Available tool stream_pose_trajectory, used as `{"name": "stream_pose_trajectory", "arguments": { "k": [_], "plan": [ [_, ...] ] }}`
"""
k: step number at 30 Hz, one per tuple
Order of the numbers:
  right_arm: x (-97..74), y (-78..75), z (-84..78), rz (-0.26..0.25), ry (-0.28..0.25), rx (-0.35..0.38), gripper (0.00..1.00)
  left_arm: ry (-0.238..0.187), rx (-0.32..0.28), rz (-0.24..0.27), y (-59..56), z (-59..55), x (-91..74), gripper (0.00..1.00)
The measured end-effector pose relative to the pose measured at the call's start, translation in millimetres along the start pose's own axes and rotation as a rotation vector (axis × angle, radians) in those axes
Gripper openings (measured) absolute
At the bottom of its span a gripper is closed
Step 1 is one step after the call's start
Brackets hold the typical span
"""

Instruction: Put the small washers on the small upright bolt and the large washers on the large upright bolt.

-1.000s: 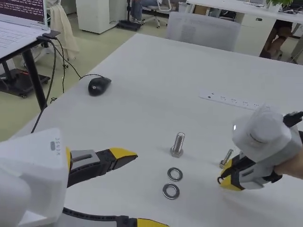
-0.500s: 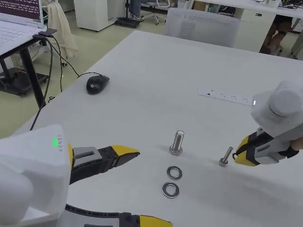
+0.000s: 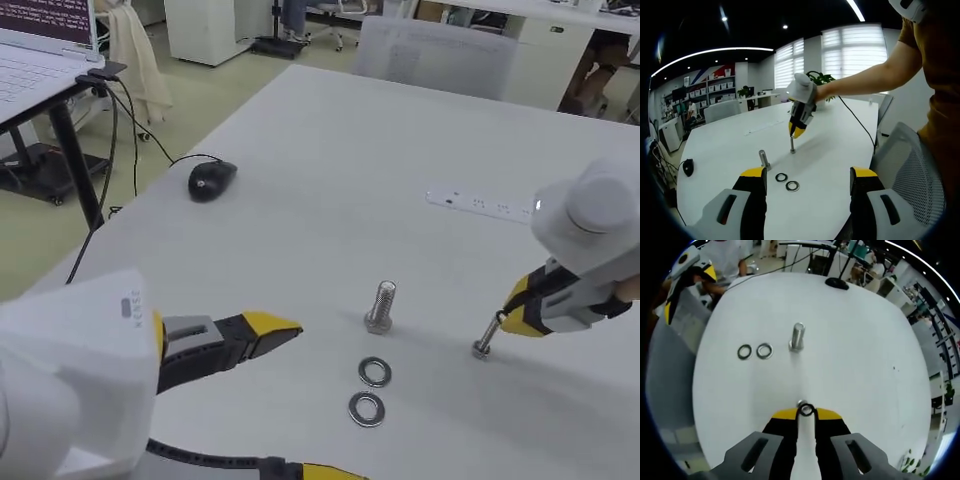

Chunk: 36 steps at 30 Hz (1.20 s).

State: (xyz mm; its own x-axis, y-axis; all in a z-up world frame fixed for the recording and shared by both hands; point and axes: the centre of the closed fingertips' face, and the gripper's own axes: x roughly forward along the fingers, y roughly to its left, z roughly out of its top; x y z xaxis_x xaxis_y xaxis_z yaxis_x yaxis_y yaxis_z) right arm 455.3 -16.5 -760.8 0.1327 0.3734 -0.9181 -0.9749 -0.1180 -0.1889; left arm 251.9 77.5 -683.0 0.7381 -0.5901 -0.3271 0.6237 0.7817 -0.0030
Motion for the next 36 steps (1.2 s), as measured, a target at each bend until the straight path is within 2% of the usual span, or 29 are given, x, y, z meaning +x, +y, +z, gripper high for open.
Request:
{"name": "stream_pose_trajectory", "arguments": {
  "k": [8, 17, 23, 36],
  "plan": [
    [4.8, 0.7, -0.7, 0.019, 0.012, -0.009, 0.12, -0.002, -0.001, 0.005, 2.1, 0.8, 0.5, 0.67],
    [11.4, -1.1, -4.2, 0.017, 0.024, -0.023, 0.12, 0.001, -0.003, 0.003, 1.0, -0.4, 1.2, 0.67],
    [20.7, -0.3, -8.4, 0.014, 0.026, -0.042, 0.12, 0.005, -0.010, 0.008, 3.4, -2.4, 1.4, 0.66],
    [43.5, 2.0, -16.3, 0.036, 0.017, -0.027, 0.13, 0.013, -0.016, 0.009, 7.7, -5.0, 3.5, 0.66]
  ]
}}
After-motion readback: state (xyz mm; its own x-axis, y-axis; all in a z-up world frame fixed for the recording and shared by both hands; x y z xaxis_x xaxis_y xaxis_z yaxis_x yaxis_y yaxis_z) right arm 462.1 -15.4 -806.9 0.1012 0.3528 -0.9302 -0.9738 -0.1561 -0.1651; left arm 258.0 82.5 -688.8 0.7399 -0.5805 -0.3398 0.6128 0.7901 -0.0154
